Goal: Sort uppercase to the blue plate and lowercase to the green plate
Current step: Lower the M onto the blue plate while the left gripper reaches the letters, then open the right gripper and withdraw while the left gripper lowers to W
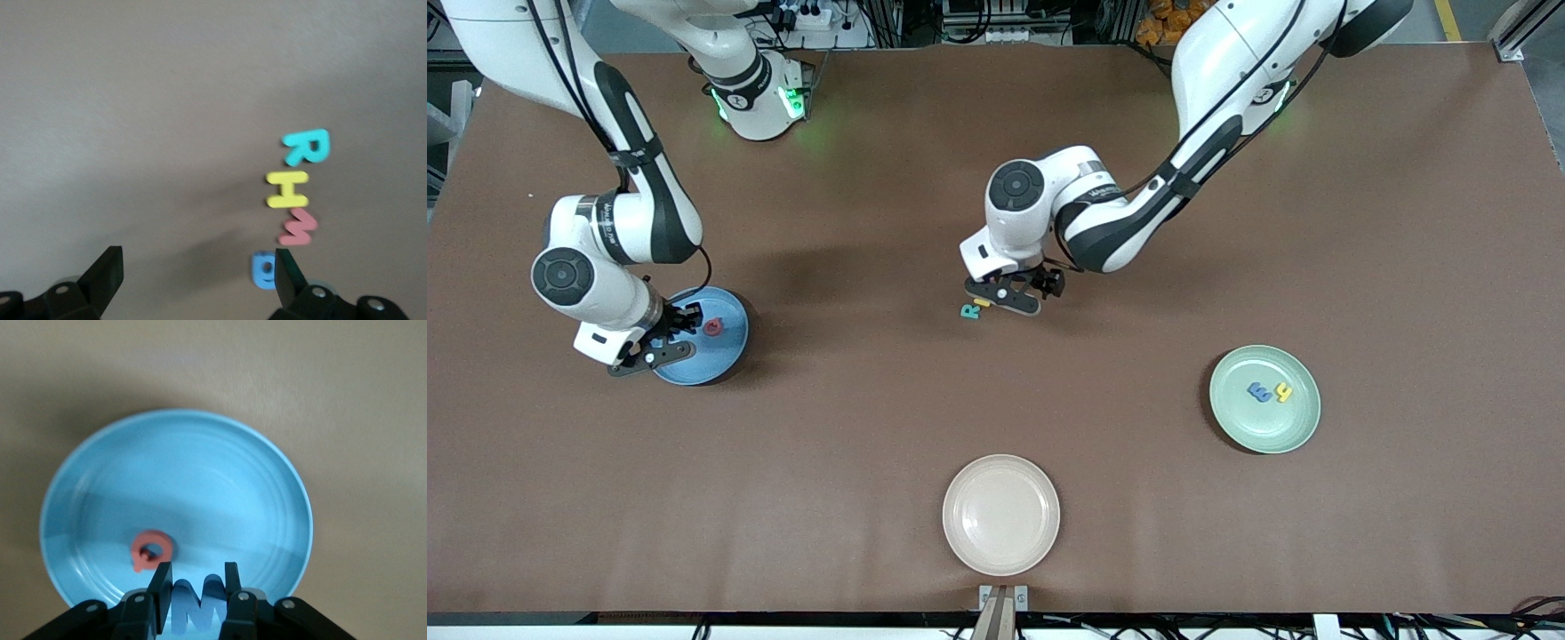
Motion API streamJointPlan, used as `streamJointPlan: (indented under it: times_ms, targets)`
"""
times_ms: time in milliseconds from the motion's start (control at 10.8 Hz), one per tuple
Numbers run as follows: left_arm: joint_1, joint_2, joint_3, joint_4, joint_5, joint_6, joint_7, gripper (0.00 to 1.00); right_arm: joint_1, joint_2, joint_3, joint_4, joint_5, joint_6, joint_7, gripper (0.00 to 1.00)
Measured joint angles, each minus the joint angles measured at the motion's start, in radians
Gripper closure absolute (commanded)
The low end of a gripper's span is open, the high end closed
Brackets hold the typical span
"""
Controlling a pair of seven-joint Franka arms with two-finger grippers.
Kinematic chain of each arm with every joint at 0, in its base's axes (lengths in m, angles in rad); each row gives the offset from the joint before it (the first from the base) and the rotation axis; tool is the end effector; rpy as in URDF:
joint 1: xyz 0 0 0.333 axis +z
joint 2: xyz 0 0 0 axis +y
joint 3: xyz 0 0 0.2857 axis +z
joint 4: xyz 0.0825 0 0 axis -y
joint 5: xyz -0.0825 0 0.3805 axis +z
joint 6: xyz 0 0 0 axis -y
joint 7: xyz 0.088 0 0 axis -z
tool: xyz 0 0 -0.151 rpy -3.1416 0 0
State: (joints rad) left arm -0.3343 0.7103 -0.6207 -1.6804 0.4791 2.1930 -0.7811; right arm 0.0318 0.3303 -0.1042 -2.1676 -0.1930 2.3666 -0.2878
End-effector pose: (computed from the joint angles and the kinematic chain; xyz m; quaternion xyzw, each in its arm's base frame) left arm 0.4172 -0.4991 0.1772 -0.9837 0.1786 0.0163 0.0095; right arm 0.5313 -0.0496 0.1622 0.9781 0.1809 -0.0787 0.0667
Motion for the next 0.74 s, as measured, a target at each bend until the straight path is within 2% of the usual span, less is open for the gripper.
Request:
streamJointPlan:
  times_ms: [372, 557, 743]
  targets:
    - [-0.06, 0.024, 0.01, 0.0, 0.001, 0.054, -0.101, 0.0, -0.01, 0.002, -0.032, -0.02, 0.0, 0.023, -0.051, 0.45]
    - [-0.145, 0.061, 0.08, 0.0, 0.001, 0.127, -0.156, 0.0, -0.01, 0.008, -0.032, -0.025, 0.0, 0.036, -0.052, 0.35]
    - [-0.207, 0.075, 0.133, 0.003, 0.001, 0.152, -0.18, 0.0, -0.01, 0.008, -0.032, -0.025, 0.0, 0.037, -0.052, 0.22]
